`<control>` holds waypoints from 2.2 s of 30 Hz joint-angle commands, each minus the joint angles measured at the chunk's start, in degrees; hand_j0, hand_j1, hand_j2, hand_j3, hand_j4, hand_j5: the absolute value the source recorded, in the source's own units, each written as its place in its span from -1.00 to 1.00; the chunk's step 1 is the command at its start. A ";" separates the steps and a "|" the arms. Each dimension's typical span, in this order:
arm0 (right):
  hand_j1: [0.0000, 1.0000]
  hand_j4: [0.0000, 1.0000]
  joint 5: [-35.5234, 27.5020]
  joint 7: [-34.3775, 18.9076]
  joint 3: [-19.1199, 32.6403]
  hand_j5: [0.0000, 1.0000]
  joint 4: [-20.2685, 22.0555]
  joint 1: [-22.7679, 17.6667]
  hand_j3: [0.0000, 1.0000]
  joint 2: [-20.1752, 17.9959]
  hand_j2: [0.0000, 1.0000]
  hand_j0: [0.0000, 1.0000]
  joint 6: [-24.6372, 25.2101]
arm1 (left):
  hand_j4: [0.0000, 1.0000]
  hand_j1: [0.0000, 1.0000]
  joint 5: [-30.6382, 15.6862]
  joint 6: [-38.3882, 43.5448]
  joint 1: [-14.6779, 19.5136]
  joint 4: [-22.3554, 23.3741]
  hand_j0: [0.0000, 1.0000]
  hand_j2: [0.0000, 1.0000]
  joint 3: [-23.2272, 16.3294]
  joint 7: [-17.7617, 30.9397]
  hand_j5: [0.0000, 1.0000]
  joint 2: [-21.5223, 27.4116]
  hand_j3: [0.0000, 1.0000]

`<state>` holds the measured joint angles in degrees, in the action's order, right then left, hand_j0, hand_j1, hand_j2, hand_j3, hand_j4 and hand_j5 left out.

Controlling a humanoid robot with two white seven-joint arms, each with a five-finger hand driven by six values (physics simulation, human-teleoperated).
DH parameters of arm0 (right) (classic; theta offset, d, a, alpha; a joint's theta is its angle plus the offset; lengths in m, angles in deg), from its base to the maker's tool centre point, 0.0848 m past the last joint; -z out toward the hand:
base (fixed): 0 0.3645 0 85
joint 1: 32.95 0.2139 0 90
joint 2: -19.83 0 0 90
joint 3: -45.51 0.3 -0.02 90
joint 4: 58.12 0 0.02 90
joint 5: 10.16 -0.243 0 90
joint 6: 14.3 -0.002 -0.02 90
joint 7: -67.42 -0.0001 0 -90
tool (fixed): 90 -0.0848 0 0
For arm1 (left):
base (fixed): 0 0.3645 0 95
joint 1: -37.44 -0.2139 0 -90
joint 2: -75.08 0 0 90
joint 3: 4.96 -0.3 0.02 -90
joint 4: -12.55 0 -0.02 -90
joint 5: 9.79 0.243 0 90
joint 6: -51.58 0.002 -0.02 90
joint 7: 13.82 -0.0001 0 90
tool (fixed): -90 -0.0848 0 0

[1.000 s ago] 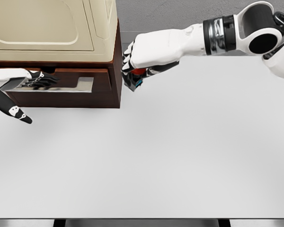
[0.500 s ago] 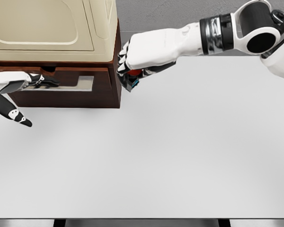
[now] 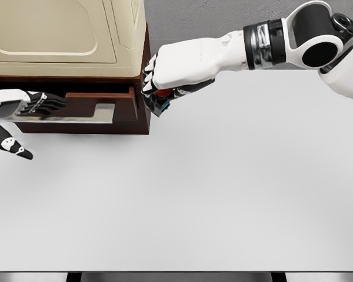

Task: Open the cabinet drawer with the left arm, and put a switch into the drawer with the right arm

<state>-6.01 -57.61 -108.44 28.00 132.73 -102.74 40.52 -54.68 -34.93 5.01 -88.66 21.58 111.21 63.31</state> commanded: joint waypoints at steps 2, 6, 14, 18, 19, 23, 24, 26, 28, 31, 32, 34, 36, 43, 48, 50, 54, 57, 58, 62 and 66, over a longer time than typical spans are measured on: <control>-0.03 -0.03 -0.29 0.03 0.05 -0.03 -0.34 0.00 -0.03 0.06 -0.03 -0.03 0.18 | 1.00 1.00 -0.20 0.03 0.00 -0.04 1.00 1.00 -0.09 -0.03 1.00 0.79 1.00; -0.03 -0.03 -0.29 0.03 0.14 -0.03 -0.34 0.18 -0.03 0.59 -0.03 -0.03 0.18 | 1.00 1.00 -0.20 0.03 -0.17 -0.04 1.00 1.00 -0.09 -0.03 1.00 1.40 1.00; -0.03 -0.03 -0.29 0.03 0.05 -0.03 -0.16 0.62 -0.03 1.11 -0.03 -0.03 0.18 | 1.00 1.00 -1.17 -0.06 -1.49 -0.04 1.00 1.00 -0.09 -0.03 1.00 0.79 1.00; -0.03 -0.03 -0.29 0.03 0.05 -0.03 -0.16 0.62 -0.03 1.03 -0.03 -0.03 0.18 | 1.00 1.00 -1.96 0.03 -2.28 -0.04 1.00 1.00 -0.18 -0.03 1.00 0.87 1.00; -0.03 -0.03 -0.29 0.03 0.05 -0.03 -0.16 0.62 -0.03 1.03 -0.03 -0.03 0.18 | 1.00 1.00 -2.31 -0.06 -2.28 -0.04 1.00 1.00 -0.18 -0.03 1.00 0.96 1.00; -0.03 -0.03 -0.29 0.03 0.14 -0.03 -0.16 0.62 -0.03 0.94 -0.03 -0.03 0.18 | 1.00 1.00 -4.77 0.29 -1.93 -0.04 1.00 1.00 0.18 -0.03 1.00 1.67 1.00; -0.03 -0.03 -0.29 0.03 0.14 -0.03 -0.16 0.62 -0.03 0.85 -0.03 -0.03 0.18 | 1.00 1.00 -5.56 0.30 -1.84 -0.04 1.00 1.00 0.35 -0.03 1.00 1.84 1.00; -0.03 -0.03 -0.29 0.03 0.23 -0.03 -0.16 0.62 -0.03 0.76 -0.03 -0.03 0.18 | 1.00 1.00 -7.14 0.30 -1.84 -0.04 1.00 1.00 0.35 -0.03 1.00 1.75 1.00; -0.03 -0.03 -0.29 0.03 0.23 -0.03 -0.16 0.62 -0.03 0.76 -0.03 -0.03 0.18 | 1.00 1.00 -8.72 0.30 -1.84 0.05 1.00 1.00 0.35 -0.03 1.00 1.75 1.00; -0.03 -0.03 -0.29 0.03 0.23 -0.03 -0.16 0.62 -0.03 0.67 -0.03 -0.03 0.18 | 1.00 1.00 -10.48 0.30 -1.84 -0.04 1.00 1.00 0.35 -0.03 1.00 1.49 1.00; -0.03 -0.03 -0.29 0.03 0.31 -0.03 -0.16 0.62 -0.03 0.67 -0.03 -0.03 0.18 | 1.00 1.00 -11.10 0.30 -1.93 -0.04 1.00 1.00 0.35 -0.03 1.00 1.49 1.00; -0.03 -0.03 -0.29 0.03 0.31 -0.03 -0.16 0.62 -0.03 0.67 -0.03 -0.03 0.18 | 1.00 1.00 -12.33 0.38 -2.02 -0.04 1.00 1.00 0.35 -0.03 1.00 1.58 1.00; -0.03 -0.03 -0.29 0.03 0.31 -0.03 -0.16 0.62 -0.03 0.67 -0.03 -0.03 0.18 | 1.00 1.00 -13.56 0.38 -2.19 -0.04 1.00 1.00 0.26 -0.03 1.00 1.84 1.00; -0.03 -0.03 -0.29 0.03 0.31 -0.03 -0.07 0.62 -0.03 0.67 -0.03 -0.03 0.18 | 1.00 1.00 -15.06 0.38 -3.86 -0.04 1.00 1.00 -0.18 -0.03 1.00 2.02 1.00; -0.03 -0.03 -0.29 0.03 0.31 -0.03 -0.07 0.62 -0.03 0.67 -0.03 -0.03 0.18 | 1.00 1.00 -15.85 0.38 -4.04 -0.04 1.00 1.00 -0.18 -0.03 1.00 3.60 1.00; -0.03 -0.03 -0.29 0.03 0.23 -0.03 -0.07 0.62 -0.03 0.67 -0.03 -0.03 0.18 | 1.00 1.00 -15.93 0.47 -4.74 -0.04 1.00 1.00 -0.18 -0.03 1.00 3.95 1.00; -0.03 -0.03 -0.20 0.03 0.23 -0.03 -0.07 0.62 -0.03 0.59 -0.03 -0.03 0.18 | 1.00 1.00 -15.85 1.79 -6.15 -0.04 1.00 1.00 -0.18 -0.03 1.00 4.13 1.00; -0.03 -0.03 -0.29 0.03 0.40 -0.03 0.01 0.62 -0.03 0.50 -0.03 -0.03 0.18 | 1.00 1.00 -15.93 1.88 -7.20 -0.04 1.00 1.00 -0.18 -0.03 1.00 4.22 1.00; -0.03 -0.03 -0.20 0.03 0.40 -0.03 0.01 0.62 -0.03 0.50 -0.03 -0.03 0.18 | 1.00 1.00 -15.93 1.88 -7.91 -0.04 1.00 1.00 -0.18 -0.03 1.00 4.74 1.00; -0.03 -0.03 -0.20 0.03 0.49 -0.03 0.01 0.70 -0.03 0.50 -0.03 -0.03 0.18 | 1.00 1.00 -15.93 2.14 -8.17 -0.04 1.00 1.00 -0.18 -0.03 1.00 4.83 1.00; -0.03 -0.03 -0.29 0.03 0.58 -0.03 -0.07 1.14 -0.03 1.11 -0.03 -0.03 0.18 | 1.00 1.00 -15.85 3.98 -8.26 -0.12 1.00 1.00 -0.18 -0.03 1.00 6.59 1.00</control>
<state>-6.00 -57.61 -107.95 27.95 133.87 -101.86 40.52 -78.89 -31.67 -3.19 -88.98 24.58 111.14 69.24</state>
